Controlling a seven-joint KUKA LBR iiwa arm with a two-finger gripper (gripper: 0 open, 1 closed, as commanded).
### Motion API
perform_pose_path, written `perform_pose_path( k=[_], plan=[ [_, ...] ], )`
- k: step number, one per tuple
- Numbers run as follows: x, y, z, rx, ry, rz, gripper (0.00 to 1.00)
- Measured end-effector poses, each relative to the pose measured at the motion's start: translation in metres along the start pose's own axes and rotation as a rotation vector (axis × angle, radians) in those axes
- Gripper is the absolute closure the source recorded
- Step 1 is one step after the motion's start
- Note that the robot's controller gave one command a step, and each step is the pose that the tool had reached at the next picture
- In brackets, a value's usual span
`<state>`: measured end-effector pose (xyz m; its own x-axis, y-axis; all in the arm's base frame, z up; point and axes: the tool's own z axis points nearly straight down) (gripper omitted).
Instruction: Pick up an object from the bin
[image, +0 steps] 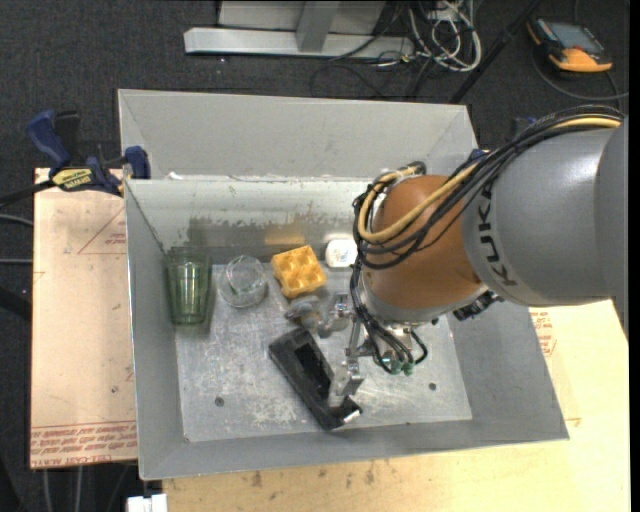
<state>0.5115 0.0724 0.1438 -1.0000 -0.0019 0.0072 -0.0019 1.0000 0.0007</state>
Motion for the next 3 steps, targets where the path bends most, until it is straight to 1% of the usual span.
perform_pose_path(
  k=[1, 2, 3],
  plan=[
    [-0.002, 0.0, -0.003, -0.001, -0.007, 0.002, 0.0],
    [-0.006, -0.001, 0.021, -0.002, -0.011, 0.116, 0.0],
    [-0.006, 0.003, 0.029, -0.006, -0.017, 0.166, 0.0]
  ],
)
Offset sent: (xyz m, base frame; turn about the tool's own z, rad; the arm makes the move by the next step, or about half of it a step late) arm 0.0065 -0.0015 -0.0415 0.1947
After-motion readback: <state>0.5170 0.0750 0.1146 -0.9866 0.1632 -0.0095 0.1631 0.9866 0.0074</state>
